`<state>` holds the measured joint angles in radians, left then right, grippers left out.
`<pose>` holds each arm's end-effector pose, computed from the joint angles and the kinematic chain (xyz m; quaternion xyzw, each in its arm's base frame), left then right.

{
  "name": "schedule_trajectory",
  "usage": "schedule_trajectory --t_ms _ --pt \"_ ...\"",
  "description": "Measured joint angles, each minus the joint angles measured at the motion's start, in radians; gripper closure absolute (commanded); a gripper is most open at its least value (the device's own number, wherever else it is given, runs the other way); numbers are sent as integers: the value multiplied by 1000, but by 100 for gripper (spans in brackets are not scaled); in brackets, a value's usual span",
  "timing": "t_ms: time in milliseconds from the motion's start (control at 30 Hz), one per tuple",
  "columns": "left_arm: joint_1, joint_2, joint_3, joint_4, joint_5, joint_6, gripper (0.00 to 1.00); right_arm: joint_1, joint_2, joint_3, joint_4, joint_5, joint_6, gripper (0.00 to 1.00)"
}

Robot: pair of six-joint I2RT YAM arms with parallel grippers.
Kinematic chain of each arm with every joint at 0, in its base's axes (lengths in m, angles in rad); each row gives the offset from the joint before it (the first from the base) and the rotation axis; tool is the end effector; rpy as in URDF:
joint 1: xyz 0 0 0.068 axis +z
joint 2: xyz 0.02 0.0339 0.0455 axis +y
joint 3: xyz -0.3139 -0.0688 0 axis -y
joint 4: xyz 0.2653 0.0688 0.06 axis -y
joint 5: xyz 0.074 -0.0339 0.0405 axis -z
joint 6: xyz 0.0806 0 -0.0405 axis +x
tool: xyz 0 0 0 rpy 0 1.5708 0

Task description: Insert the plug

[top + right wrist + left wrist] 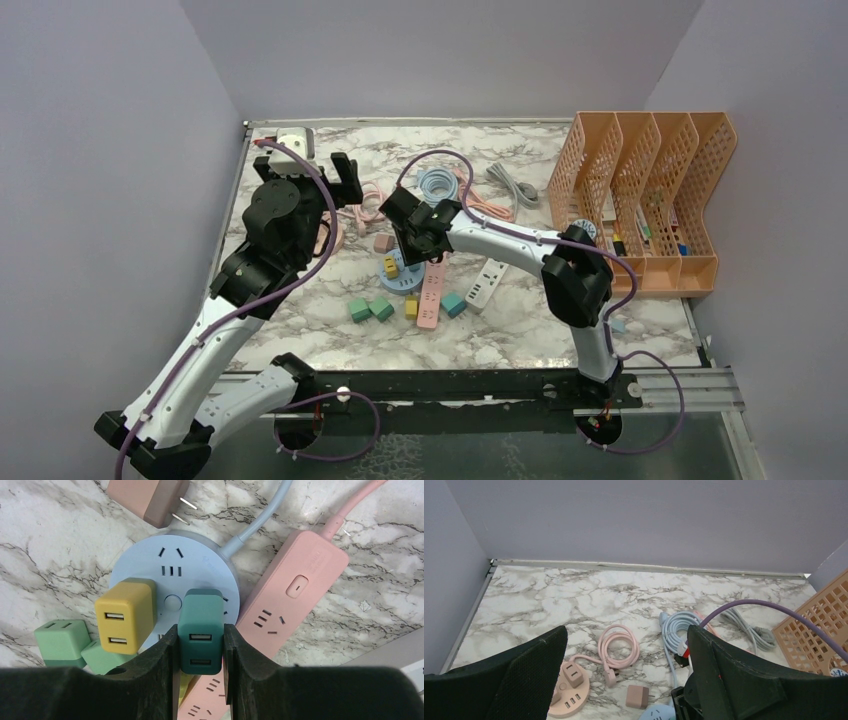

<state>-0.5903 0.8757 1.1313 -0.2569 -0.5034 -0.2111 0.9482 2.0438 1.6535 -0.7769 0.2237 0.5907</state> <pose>0.1920 -0.0818 0.4795 -0.0437 0.7062 -0.1047 0.6989 0.3009 0.3885 0.2072 -0.1511 0.9621 0.0600 0.2191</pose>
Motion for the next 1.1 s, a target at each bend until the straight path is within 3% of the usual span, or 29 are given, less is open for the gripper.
schedule_trajectory --t_ms 700,933,1100 --pt "0 20 2 -18 -7 -1 7 19 42 -29 59 79 22 99" --pt "0 40 46 -66 -26 -20 6 19 32 3 35 81 45 75" --pt "0 75 131 -119 -48 -53 4 16 31 24 4 75 63 50"
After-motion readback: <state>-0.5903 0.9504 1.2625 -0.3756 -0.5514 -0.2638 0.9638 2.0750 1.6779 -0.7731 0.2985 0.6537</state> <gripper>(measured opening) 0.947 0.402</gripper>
